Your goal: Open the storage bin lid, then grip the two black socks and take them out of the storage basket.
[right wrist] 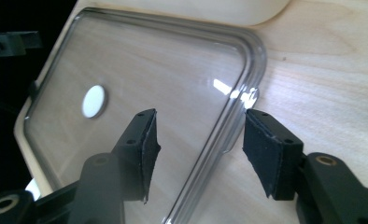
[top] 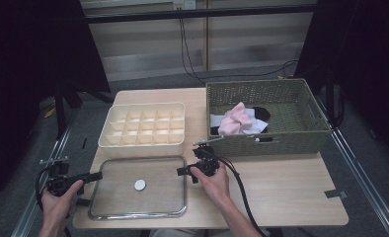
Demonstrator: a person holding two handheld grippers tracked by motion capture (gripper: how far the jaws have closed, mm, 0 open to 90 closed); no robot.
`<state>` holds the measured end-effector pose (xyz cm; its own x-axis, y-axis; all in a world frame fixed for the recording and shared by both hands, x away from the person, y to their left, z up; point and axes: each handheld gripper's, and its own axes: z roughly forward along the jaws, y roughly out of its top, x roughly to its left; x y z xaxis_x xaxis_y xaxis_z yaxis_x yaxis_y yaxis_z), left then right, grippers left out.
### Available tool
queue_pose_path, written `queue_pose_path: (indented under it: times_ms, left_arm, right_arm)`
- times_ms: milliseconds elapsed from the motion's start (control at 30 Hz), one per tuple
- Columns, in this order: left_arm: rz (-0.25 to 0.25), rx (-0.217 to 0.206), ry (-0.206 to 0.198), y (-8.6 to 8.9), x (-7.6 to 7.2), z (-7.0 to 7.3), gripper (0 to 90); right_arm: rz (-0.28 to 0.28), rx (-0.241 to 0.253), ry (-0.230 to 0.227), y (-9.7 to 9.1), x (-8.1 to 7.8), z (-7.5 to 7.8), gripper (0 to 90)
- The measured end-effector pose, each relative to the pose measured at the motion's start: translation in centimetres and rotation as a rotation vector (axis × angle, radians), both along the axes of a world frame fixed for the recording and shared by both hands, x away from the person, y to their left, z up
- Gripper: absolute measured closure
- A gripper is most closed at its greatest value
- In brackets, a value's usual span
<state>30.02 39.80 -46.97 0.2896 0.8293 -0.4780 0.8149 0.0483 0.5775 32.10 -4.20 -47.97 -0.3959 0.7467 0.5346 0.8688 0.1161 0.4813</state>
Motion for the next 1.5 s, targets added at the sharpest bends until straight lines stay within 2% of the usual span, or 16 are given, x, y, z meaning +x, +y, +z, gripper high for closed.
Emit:
queue_pose_path:
  times_ms: [67, 133, 267, 333, 400, 500, 600, 700, 900, 1000, 1300, 1433, 1500]
  left_arm:
    - [-0.010, 0.033, -0.011, -0.3, -0.4, 0.2, 29.8]
    - [-0.011, 0.021, -0.012, -0.7, -0.8, 0.3, 29.8]
    - [-0.031, 0.026, -0.032, -1.6, -1.2, 0.8, 29.8]
    - [-0.049, 0.030, -0.043, -2.3, -1.3, 1.2, 30.0]
    - [-0.062, 0.035, -0.057, -2.9, -1.5, 1.6, 29.9]
    - [-0.099, 0.044, -0.079, -4.1, -1.9, 2.2, 29.7]
    - [-0.139, 0.057, -0.102, -5.1, -2.2, 2.5, 28.3]
    - [-0.169, 0.046, -0.103, -6.0, -2.4, 2.5, 26.0]
    - [-0.213, 0.028, -0.103, -7.6, -2.3, 2.3, 23.4]
    - [-0.226, 0.032, -0.110, -8.2, -2.3, 2.4, 23.9]
    - [-0.262, 0.043, -0.131, -9.7, -2.5, 2.9, 25.2]
    - [-0.285, 0.050, -0.137, -10.4, -2.4, 3.0, 25.6]
    - [-0.281, 0.050, -0.140, -10.7, -2.4, 3.0, 25.7]
  right_arm:
    - [0.013, 0.008, -0.012, -0.2, -0.2, 0.2, 43.4]
    - [0.017, 0.009, -0.019, -0.3, -0.2, 0.2, 42.9]
    - [0.047, 0.022, -0.036, -1.1, -0.4, 0.6, 41.7]
    - [0.054, 0.025, -0.073, -1.4, -0.4, 0.8, 41.4]
    - [0.047, 0.052, -0.083, -1.8, -0.6, 1.1, 41.2]
    - [0.065, 0.052, -0.113, -2.0, -1.0, 1.6, 39.4]
    - [0.069, 0.058, -0.120, -2.5, -1.1, 2.0, 35.6]
    - [0.072, 0.055, -0.141, -3.2, -1.3, 2.3, 32.4]
    - [0.079, 0.047, -0.164, -4.1, -1.5, 2.9, 31.6]
    - [0.073, 0.045, -0.171, -4.7, -1.5, 3.4, 31.5]
    - [0.070, 0.076, -0.214, -6.7, -2.1, 5.6, 36.2]
    - [0.048, 0.082, -0.230, -8.1, -1.9, 6.9, 38.9]
    - [0.041, 0.084, -0.239, -8.9, -1.7, 7.7, 40.3]
